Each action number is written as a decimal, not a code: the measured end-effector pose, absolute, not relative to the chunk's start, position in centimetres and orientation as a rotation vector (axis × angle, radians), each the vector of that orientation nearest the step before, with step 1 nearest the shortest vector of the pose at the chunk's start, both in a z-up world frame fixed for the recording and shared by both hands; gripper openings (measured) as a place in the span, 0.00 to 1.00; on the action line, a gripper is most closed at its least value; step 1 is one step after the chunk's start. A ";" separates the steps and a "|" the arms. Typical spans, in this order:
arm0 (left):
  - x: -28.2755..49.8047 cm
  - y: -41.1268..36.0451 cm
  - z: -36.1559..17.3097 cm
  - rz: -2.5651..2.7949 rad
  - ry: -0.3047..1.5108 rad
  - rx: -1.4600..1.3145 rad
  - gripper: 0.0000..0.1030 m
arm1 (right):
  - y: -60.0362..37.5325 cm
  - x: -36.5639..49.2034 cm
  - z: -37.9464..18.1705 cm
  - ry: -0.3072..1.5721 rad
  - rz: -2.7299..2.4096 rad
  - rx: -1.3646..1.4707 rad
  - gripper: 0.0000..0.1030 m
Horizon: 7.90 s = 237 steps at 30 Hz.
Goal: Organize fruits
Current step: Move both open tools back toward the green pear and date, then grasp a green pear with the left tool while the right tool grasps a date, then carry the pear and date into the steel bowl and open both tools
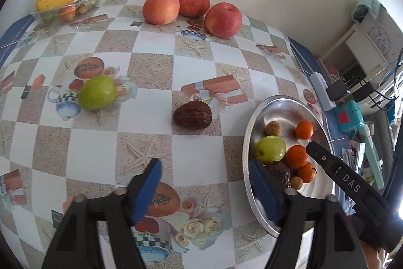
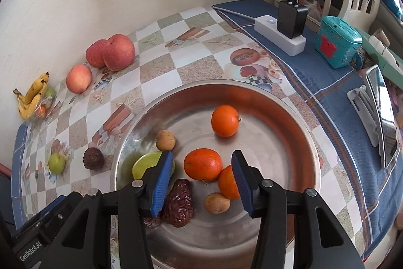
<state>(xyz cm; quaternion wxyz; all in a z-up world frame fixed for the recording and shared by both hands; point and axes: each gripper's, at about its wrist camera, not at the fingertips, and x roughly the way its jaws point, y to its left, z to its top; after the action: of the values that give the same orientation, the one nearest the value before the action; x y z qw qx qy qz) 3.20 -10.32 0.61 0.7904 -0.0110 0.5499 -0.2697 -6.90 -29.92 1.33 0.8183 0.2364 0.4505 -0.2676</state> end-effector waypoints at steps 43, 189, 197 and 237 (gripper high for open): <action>8.4 -2.4 0.7 -0.162 1.160 0.045 1.00 | -25.3 -3.7 1.6 0.957 -0.427 0.388 0.95; -3.6 -16.8 2.0 -0.855 1.136 0.189 0.56 | -30.7 -9.8 1.7 0.942 -0.601 0.584 0.46; -3.8 -17.2 1.9 -0.861 1.132 0.185 0.56 | -31.2 -10.2 1.6 0.937 -0.615 0.593 0.46; 1.0 -13.2 -0.2 -0.501 1.173 0.155 1.00 | -31.7 -10.3 0.7 0.987 -0.690 0.550 0.82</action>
<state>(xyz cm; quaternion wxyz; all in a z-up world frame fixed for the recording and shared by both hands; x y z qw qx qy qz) 1.03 -13.17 -0.25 0.8006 0.0723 0.5472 -0.2334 -10.29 -31.74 0.70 0.7888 0.2552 0.4581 -0.3205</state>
